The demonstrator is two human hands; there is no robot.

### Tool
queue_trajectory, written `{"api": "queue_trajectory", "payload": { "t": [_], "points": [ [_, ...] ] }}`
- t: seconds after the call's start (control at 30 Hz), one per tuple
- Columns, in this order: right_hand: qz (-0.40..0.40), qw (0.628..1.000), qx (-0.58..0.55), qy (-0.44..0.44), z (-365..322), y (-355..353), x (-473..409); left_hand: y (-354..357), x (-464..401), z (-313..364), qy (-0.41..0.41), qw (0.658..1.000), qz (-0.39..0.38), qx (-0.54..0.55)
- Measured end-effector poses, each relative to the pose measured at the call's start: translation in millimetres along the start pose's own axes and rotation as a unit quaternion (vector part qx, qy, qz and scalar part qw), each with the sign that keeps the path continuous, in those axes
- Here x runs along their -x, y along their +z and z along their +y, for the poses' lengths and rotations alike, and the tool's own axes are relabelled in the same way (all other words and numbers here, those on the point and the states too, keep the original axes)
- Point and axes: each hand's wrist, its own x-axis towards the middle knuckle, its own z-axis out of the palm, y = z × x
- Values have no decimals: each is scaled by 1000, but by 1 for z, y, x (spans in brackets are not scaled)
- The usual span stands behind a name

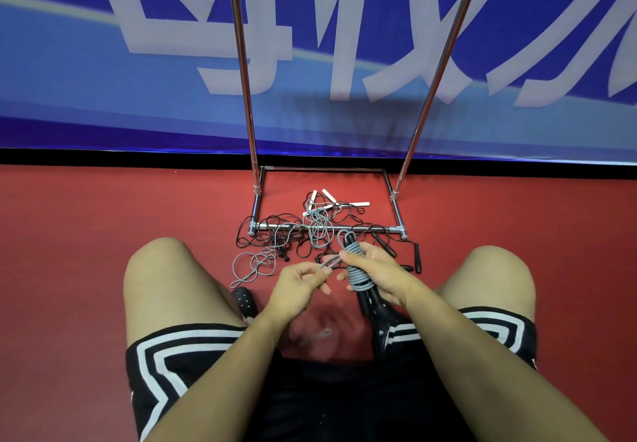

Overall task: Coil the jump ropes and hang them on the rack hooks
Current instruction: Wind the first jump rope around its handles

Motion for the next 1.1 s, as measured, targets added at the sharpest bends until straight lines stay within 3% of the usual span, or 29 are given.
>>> {"api": "queue_trajectory", "payload": {
  "t": [0.13, 0.27, 0.37, 0.53, 0.73, 0.83, 1.1],
  "points": [
    [27, 999, 26, -20, 4, 0, -4, 2, 1, 4, 41, 998, 44, -32],
    [21, 995, 101, -19, 7, 1, -3, 0, -4, -4, 38, 979, 82, -185],
    [31, 995, 91, -16, 9, 4, -4, 1, -3, -3, 16, 961, 79, -263],
    [42, 998, 56, -8, 10, 5, -10, 4, 0, 5, 40, 958, 84, -273],
    [-16, 992, -94, 83, 5, 8, -10, -2, 0, -1, 77, 957, 98, -262],
    [-16, 991, -107, 74, 8, 8, -12, -2, 1, -1, 96, 950, 107, -278],
    [13, 994, 111, 12, 18, 3, -15, -1, 4, 2, 73, 957, 68, -272]
  ]
}}
